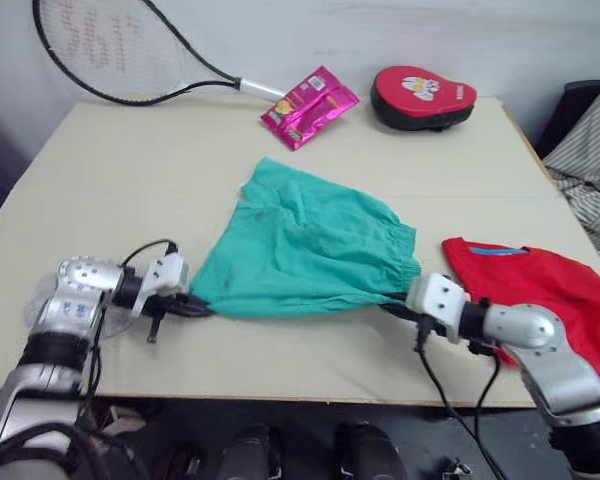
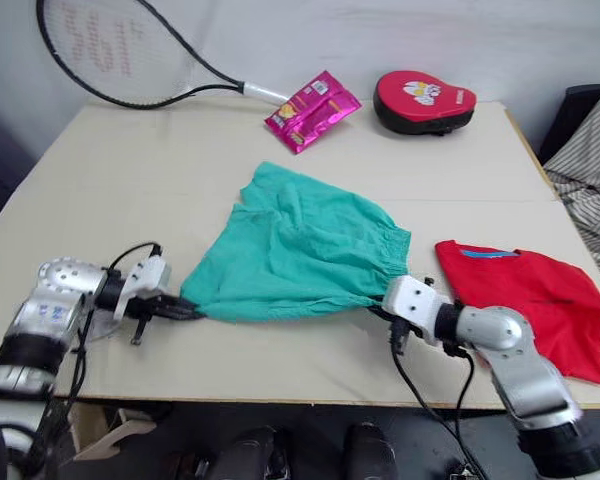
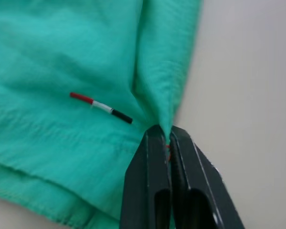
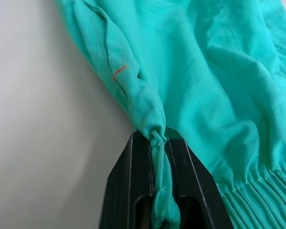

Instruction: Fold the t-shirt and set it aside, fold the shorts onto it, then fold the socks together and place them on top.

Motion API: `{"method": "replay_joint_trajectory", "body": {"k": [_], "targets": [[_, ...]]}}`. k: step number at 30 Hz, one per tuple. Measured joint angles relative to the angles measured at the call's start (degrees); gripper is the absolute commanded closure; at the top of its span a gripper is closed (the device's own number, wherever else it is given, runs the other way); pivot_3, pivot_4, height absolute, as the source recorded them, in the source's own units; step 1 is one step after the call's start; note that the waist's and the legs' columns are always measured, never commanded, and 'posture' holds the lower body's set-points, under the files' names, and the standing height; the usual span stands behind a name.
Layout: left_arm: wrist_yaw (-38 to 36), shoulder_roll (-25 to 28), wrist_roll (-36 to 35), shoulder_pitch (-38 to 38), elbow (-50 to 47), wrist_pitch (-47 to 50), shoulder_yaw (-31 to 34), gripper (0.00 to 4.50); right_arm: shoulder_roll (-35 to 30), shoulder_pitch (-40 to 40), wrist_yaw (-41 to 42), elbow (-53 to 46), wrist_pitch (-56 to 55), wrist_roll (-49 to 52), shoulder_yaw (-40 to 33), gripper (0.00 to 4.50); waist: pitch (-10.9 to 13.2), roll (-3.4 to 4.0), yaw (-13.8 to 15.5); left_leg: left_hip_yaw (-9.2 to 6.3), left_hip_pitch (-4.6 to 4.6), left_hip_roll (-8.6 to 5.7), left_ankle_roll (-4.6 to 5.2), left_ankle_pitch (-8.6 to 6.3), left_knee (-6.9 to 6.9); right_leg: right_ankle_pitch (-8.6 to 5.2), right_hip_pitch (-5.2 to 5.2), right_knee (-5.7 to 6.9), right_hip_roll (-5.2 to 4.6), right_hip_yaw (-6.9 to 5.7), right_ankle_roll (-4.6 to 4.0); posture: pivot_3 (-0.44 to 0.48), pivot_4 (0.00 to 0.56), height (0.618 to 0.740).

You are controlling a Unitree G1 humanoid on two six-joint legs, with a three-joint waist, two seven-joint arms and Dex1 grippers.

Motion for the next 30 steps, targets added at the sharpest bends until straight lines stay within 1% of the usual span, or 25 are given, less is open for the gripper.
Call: {"method": "replay_joint_trajectory", "body": {"k": [2, 4, 5, 9, 12, 15, 17, 19, 20, 21, 23, 24, 25, 26, 28, 30], "targets": [[0.02, 4.65, -4.59, 5.82, -12.06, 8.71, 0.5, 4.43, -0.38, 1.4, 1.28, 0.21, -0.06, 1.8, -1.25, 4.5, 0.36, -0.35, -0.18, 0.01, -0.04, 0.02, -0.03, -0.01, 0.0, -0.1, 0.03, -0.2, 0.01, 0.03, 0.17, 0.0, 0.15, 0.74], [0.08, 9.11, -9.41, 11.89, -22.16, 15.83, 2.15, 4.43, -1.65, 4.02, 3.2, 0.14, -0.23, 3.6, -2.26, 4.5, 0.51, -0.32, 0.01, 0.01, 0.03, 0.05, -0.1, -0.05, -0.04, -0.12, 0.03, -0.33, -0.03, 0.06, 0.16, 0.0, 0.15, 0.74], [0.13, 10.21, -11.5, 13.51, -25.63, 18.69, 2.98, 4.43, -2.38, 5.31, 4.33, 0.16, -0.79, 4.15, -2.58, 4.5, 0.58, -0.27, 0.19, 0.0, 0.05, 0.05, -0.29, -0.12, -0.04, -0.12, 0.02, -0.31, -0.04, 0.08, 0.16, 0.0, 0.15, 0.74], [0.78, 13.34, -17.52, 19.47, -33.39, 26.57, 6.7, 4.43, -5.82, 10.95, 9.02, -1.29, -2.39, 6.42, -3.78, 4.5, 0.67, -0.16, 1.07, -0.05, 0.12, 0.05, -0.62, -0.03, -0.17, -0.12, -0.05, -0.22, -0.07, 0.08, 0.1, 0.0, 0.15, 0.74], [1.35, 14.42, -22.3, 20.63, -35.28, 31.74, 9.78, 4.43, -6.56, 13.8, 10.61, -3.25, -0.72, 9.41, -5.6, 4.5, 0.68, -0.15, 1.55, -0.05, 0.13, 0.07, -0.74, 0.05, -0.3, -0.14, -0.11, -0.22, -0.06, 0.09, 0.01, 0.0, 0.15, 0.74], [1.06, 16.38, -27.76, 19.36, -36.54, 37.02, 12.94, 4.43, -8.38, 15.75, 11.29, -6.54, 1.89, 12.05, -7.74, 4.5, 0.7, -0.14, 1.66, -0.05, 0.11, 0.07, -0.77, 0.06, -0.42, -0.17, -0.17, -0.25, -0.06, 0.08, -0.03, 0.0, 0.15, 0.74], [0.39, 17.44, -30.83, 13.86, -34.94, 39.46, 14.34, 4.43, -9.08, 16.95, 11.7, -9.12, 4.42, 15.12, -10.0, 4.5, 0.73, -0.2, 2.02, -0.1, 0.1, 0.07, -0.83, 0.09, -0.47, -0.19, -0.17, -0.28, -0.04, 0.01, -0.06, 0.0, 0.15, 0.74], [0.25, 16.98, -32.04, 4.21, -29.94, 40.11, 14.7, 4.43, -9.15, 16.6, 10.71, -11.34, 8.65, 20.0, -13.17, 4.5, 0.75, -0.19, 2.38, -0.09, 0.1, 0.07, -0.84, 0.12, -0.42, -0.18, -0.15, -0.27, -0.01, 0.01, -0.06, 0.0, 0.15, 0.74], [0.32, 15.67, -31.92, -3.41, -25.62, 39.94, 13.68, 4.43, -9.29, 15.91, 9.66, -12.37, 11.4, 22.89, -15.19, 4.5, 0.75, -0.19, 2.7, -0.09, 0.12, 0.06, -0.82, 0.15, -0.39, -0.14, -0.12, -0.24, 0.0, 0.01, -0.05, 0.0, 0.15, 0.74], [0.39, 14.73, -31.53, -7.86, -22.93, 39.39, 13.18, 4.43, -9.35, 14.89, 9.0, -12.99, 12.86, 24.46, -16.29, 4.5, 0.75, -0.19, 2.76, -0.07, 0.11, 0.06, -0.81, 0.16, -0.38, -0.11, -0.13, -0.26, 0.02, 0.02, -0.06, 0.0, 0.15, 0.74], [0.68, 10.2, -28.38, -19.6, -15.13, 36.33, 9.63, 4.43, -9.41, 13.05, 6.59, -13.81, 16.81, 28.53, -19.38, 4.5, 0.75, -0.22, 3.22, -0.03, 0.11, 0.03, -0.79, 0.17, -0.35, -0.07, -0.1, -0.25, 0.04, 0.03, -0.01, 0.0, 0.15, 0.74], [0.69, 8.34, -26.38, -23.53, -11.68, 33.99, 8.08, 4.43, -9.36, 11.74, 5.14, -13.92, 18.55, 30.32, -20.47, 4.5, 0.75, -0.23, 3.23, 0.01, 0.08, 0.03, -0.75, 0.19, -0.36, -0.06, -0.12, -0.27, 0.07, 0.03, 0.0, 0.0, 0.15, 0.74], [1.0, 4.86, -23.36, -28.81, -5.98, 30.27, 6.24, 4.43, -9.22, 9.92, 3.17, -13.3, 20.99, 32.44, -21.46, 4.5, 0.75, -0.24, 3.39, 0.02, 0.07, 0.01, -0.72, 0.19, -0.32, -0.06, -0.11, -0.25, 0.08, 0.03, 0.0, 0.0, 0.15, 0.74], [1.38, 1.62, -20.48, -33.25, -0.83, 25.96, 4.83, 4.43, -9.16, 7.87, 1.4, -12.46, 22.91, 33.76, -21.8, 4.5, 0.81, -0.34, 3.5, 0.02, 0.01, 0.01, -0.48, 0.32, -0.25, -0.04, -0.13, -0.24, 0.13, 0.0, 0.02, 0.0, 0.15, 0.74], [3.53, -4.89, -13.72, -41.77, 10.51, 15.45, 2.17, 4.43, -9.13, 4.22, -2.41, -10.48, 26.5, 35.13, -22.25, 4.5, 0.87, -0.49, 3.56, 0.02, -0.07, 0.01, -0.33, 0.34, -0.14, -0.03, -0.14, -0.24, 0.15, -0.01, 0.04, 0.0, 0.15, 0.74], [6.04, -10.23, -6.95, -49.29, 21.78, 3.25, -0.36, 4.43, -8.76, 1.28, -6.45, -8.29, 29.74, 35.42, -22.17, 4.5, 0.93, -0.63, 3.45, 0.09, -0.22, 0.01, -0.21, 0.27, -0.02, 0.01, -0.23, -0.32, 0.16, -0.01, 0.11, 0.0, 0.15, 0.74]]}}
